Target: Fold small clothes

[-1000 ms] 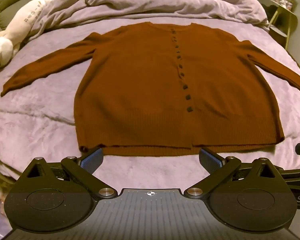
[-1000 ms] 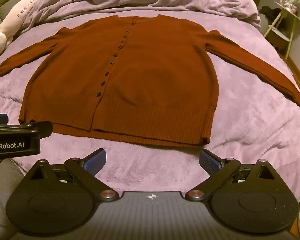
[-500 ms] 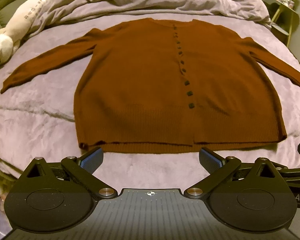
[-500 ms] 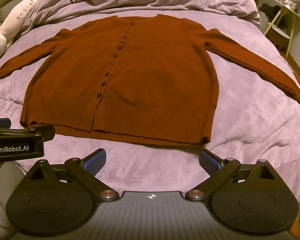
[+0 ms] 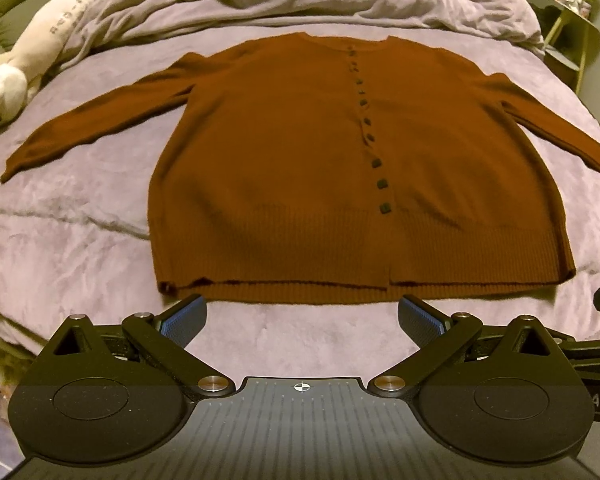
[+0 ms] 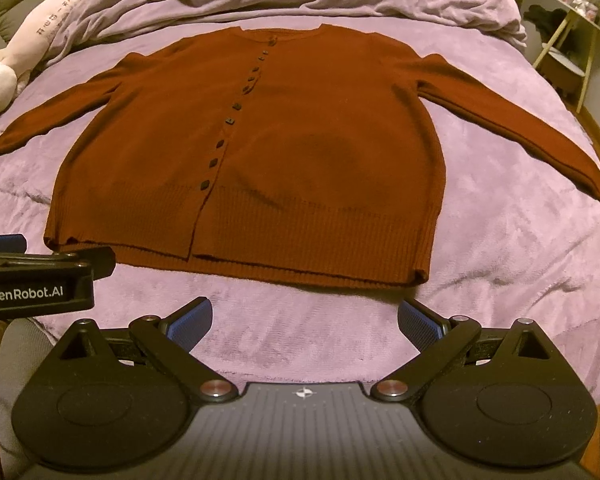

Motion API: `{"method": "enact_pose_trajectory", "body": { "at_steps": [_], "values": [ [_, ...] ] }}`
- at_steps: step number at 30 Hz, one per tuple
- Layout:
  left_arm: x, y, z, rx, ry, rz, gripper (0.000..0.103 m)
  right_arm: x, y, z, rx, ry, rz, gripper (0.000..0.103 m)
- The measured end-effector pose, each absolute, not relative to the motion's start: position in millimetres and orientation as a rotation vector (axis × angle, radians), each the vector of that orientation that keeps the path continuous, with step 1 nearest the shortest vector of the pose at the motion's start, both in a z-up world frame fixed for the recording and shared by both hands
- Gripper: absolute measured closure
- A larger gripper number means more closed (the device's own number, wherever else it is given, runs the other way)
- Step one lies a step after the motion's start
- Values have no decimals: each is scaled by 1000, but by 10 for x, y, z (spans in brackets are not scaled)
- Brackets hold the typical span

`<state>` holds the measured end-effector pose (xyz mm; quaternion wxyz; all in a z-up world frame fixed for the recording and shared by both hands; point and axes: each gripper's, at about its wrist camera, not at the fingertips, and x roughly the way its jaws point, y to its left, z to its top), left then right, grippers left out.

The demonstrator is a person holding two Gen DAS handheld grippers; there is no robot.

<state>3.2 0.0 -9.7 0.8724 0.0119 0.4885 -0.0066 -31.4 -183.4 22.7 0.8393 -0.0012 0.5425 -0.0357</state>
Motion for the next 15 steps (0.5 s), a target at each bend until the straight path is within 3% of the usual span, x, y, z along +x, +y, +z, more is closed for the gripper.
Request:
{"method": "enact_pose_trajectory", "body": {
  "at_steps": [15],
  "values": [
    [44,2,-128,27,1034,-7,0,-309,-1849,205,8,1148,-71,4]
  ]
}}
